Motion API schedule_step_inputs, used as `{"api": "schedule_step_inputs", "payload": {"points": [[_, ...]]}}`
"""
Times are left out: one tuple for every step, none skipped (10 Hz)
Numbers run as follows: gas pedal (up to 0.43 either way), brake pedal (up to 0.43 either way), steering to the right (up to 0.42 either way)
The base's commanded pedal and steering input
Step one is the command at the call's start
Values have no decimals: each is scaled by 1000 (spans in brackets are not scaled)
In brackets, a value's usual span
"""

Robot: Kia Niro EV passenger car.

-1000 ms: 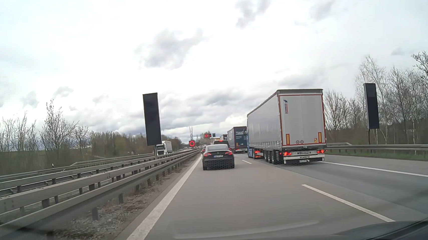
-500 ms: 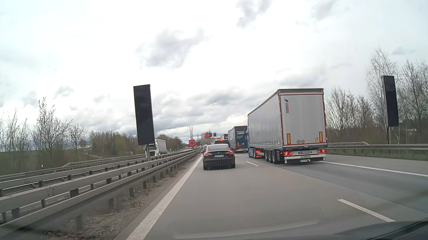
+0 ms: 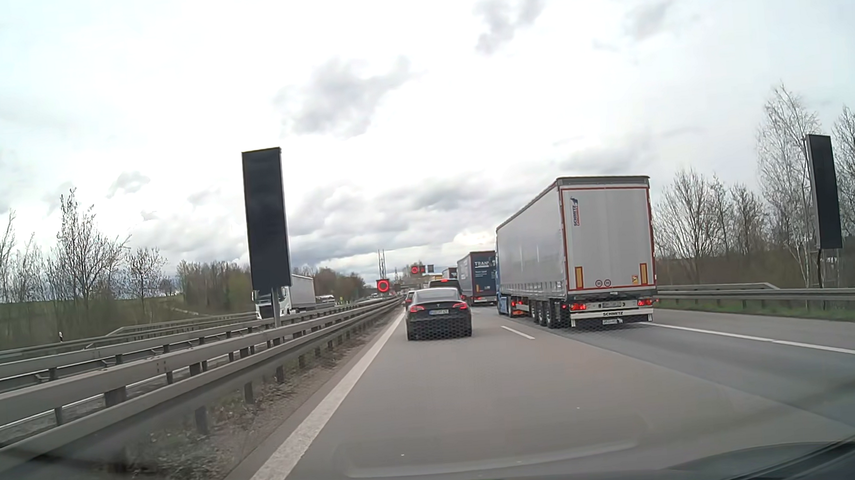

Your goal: Follow the waypoints while adhering to traffic rules and regulations

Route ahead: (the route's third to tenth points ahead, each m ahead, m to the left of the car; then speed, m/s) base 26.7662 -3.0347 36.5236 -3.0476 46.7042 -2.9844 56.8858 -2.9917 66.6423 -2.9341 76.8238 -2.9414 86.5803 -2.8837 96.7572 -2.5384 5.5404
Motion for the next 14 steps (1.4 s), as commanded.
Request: {"api": "schedule_step_inputs", "payload": {"points": [[28,0,-5],[28,0,-5],[20,0,-5],[0,0,-5],[0,0,-5],[0,0,-5],[0,0,-5],[0,0,-5],[0,0,-5],[0,0,-5],[0,0,-5],[0,0,-5],[0,0,-5],[0,0,-4]]}}
